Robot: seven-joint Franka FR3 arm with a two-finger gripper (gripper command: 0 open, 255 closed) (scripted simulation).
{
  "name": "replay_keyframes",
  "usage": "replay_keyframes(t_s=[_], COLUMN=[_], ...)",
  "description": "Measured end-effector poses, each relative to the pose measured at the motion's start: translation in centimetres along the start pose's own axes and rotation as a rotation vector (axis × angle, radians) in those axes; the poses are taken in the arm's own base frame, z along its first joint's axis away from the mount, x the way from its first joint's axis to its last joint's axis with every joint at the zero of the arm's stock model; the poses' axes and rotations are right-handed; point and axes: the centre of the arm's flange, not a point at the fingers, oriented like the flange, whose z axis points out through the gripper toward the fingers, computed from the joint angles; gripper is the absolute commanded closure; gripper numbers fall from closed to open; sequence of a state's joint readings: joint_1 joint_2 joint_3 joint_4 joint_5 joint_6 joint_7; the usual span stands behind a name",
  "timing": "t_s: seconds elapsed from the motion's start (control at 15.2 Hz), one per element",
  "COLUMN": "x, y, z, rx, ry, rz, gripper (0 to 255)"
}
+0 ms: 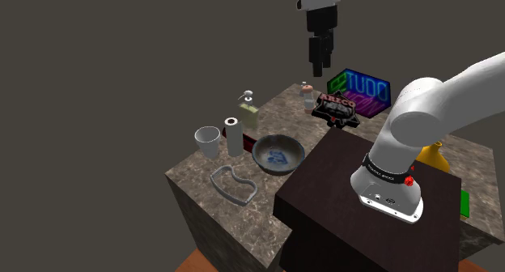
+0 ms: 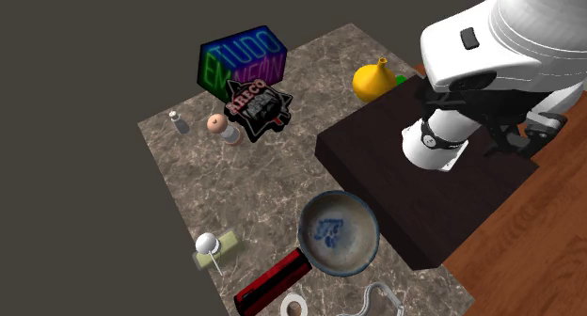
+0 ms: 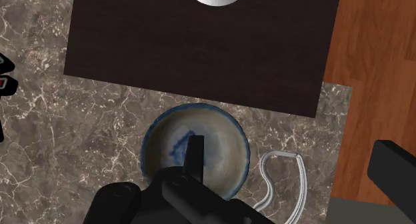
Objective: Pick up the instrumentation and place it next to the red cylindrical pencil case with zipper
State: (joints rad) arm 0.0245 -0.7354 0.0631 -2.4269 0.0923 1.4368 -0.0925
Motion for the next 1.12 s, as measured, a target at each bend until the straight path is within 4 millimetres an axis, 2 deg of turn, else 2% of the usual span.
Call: replay_keyframes(t_s=[0.13,0.2,0.46,0.73,0.86,1.12], x=[0.3,0.7,2.5,4.2,5.2,7.1], y=[0.4,1.4,5.8,9.7,11.9,16.5], z=[0.1,0.6,2.0,4.5,4.9,7.1], rx=[0.000,0.000,0.000,-0.002,-0.002,-0.003], ry=[0.001,0.002,0.010,0.018,0.024,0.033], rz=[0.002,0.005,0.021,0.037,0.045,0.061], gripper=[0,0,0,0,0,0])
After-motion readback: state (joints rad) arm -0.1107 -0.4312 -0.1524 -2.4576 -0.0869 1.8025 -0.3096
